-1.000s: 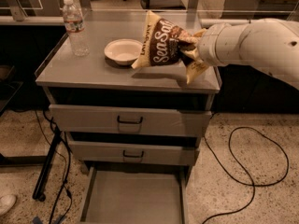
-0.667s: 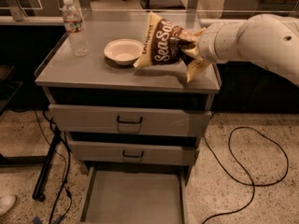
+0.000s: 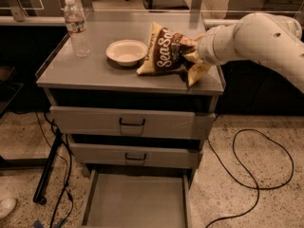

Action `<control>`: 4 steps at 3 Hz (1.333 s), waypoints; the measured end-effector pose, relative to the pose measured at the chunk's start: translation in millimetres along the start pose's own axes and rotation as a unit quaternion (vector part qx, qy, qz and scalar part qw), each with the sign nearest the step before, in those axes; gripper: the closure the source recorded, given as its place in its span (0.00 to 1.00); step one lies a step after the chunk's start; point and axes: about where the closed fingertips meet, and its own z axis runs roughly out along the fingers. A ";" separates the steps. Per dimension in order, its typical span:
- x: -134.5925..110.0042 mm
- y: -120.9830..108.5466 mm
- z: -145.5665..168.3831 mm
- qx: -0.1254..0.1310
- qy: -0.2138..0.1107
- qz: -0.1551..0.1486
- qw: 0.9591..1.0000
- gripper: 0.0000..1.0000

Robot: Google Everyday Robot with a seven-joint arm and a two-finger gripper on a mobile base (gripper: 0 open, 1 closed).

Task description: Pick brown chip bag from bottom drawer and place on counter

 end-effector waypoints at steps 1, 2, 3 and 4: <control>6.6 5.8 16.6 -0.018 0.010 0.002 1.000 1.00; 14.3 7.5 27.7 -0.029 0.015 0.017 0.999 0.98; 14.3 7.6 27.7 -0.029 0.015 0.017 0.999 0.73; 14.3 7.6 27.7 -0.029 0.015 0.017 0.999 0.51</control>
Offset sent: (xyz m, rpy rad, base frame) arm 0.0257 -0.0017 -0.0451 0.0339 0.1208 -0.0146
